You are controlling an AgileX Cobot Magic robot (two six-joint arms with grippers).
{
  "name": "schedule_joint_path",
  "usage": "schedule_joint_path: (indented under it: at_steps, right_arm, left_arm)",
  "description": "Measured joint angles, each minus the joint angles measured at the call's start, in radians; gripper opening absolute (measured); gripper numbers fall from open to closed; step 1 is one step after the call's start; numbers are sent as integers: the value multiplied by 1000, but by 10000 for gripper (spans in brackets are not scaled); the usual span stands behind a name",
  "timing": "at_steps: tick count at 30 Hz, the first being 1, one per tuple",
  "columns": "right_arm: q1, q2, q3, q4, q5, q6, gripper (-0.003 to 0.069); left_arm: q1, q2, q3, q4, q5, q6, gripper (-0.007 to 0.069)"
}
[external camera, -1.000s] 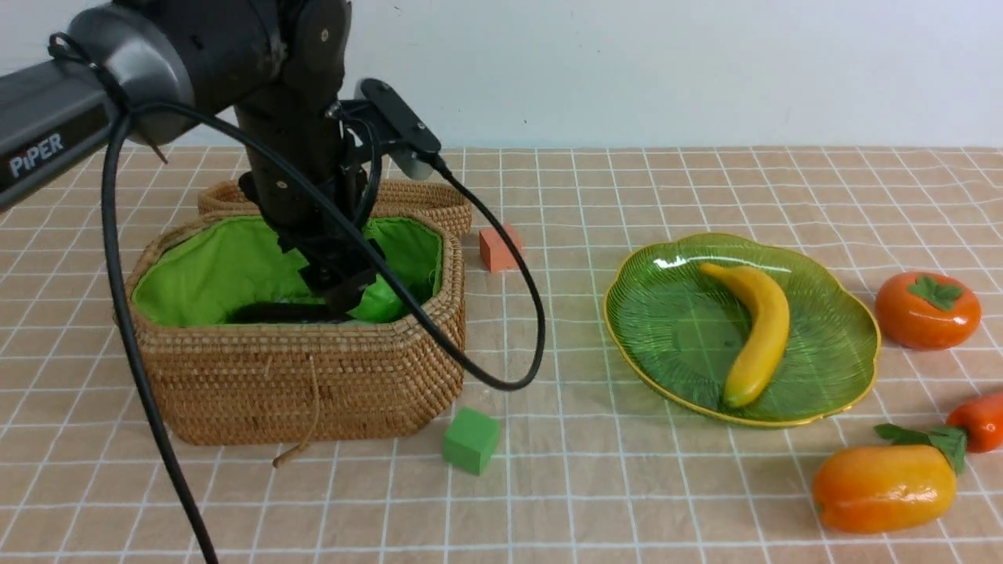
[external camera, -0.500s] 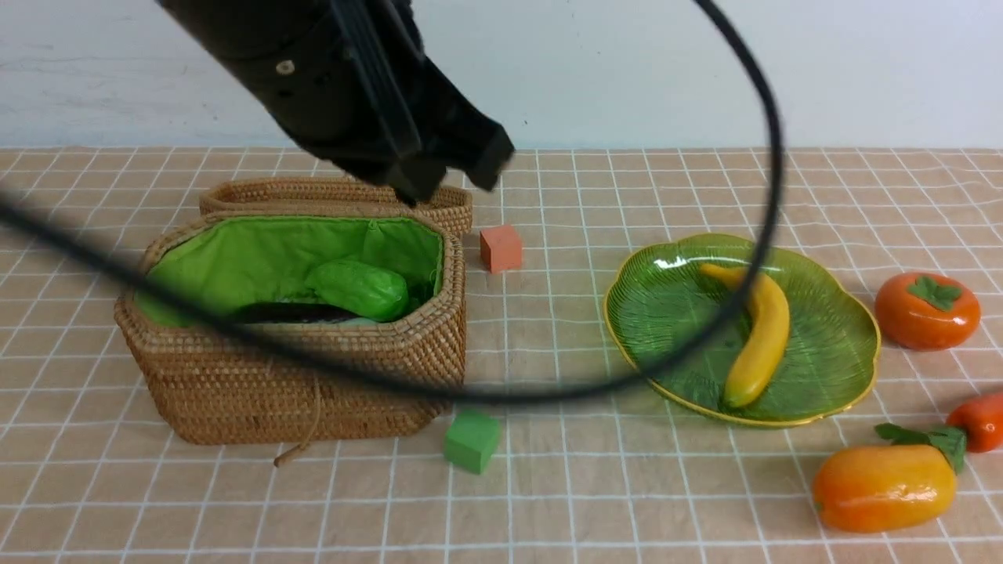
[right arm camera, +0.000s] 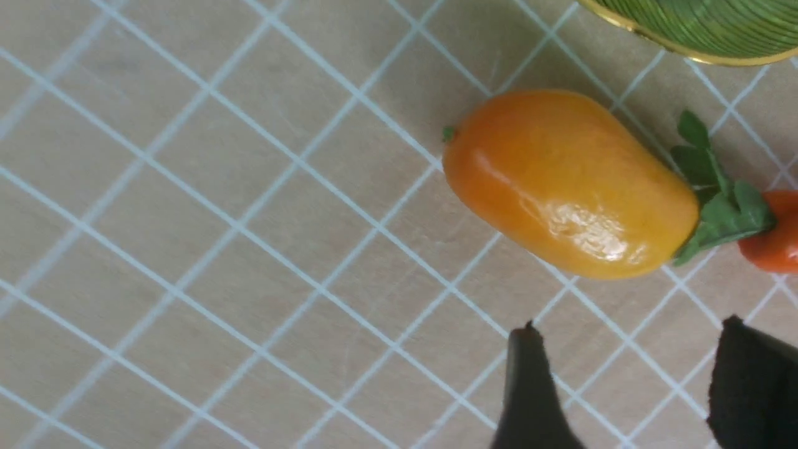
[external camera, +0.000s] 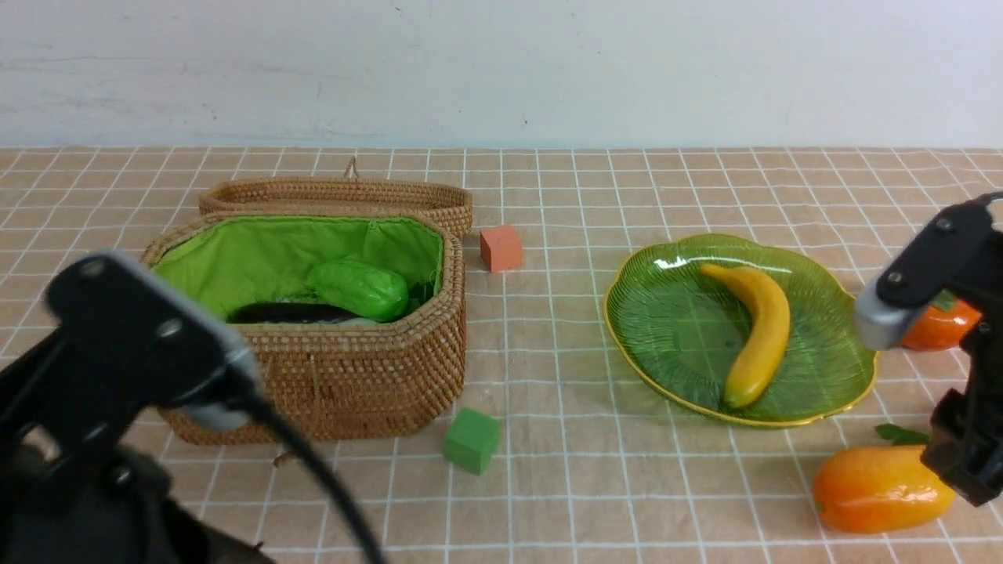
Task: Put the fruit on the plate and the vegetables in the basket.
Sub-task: Use the right arm to grab a mango and put it into the right plate
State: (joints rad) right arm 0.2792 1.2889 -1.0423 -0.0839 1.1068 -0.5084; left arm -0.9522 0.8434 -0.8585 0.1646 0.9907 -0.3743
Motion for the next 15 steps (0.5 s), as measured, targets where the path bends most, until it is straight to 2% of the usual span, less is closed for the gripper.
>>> schedule_joint_path:
  at_steps: [7, 12, 15]
  right_arm:
    - [-9, 144, 0, -68, -73, -272, 567]
    - [-9, 263, 0, -78, -174, -372, 595]
    - [-16, 332, 0, -95, -190, -386, 595]
  left_arm:
    - [0, -241, 73, 6, -65, -30, -13]
    - [0, -287, 73, 59, -62, -33, -13]
    - [0, -289, 73, 91, -59, -43, -13]
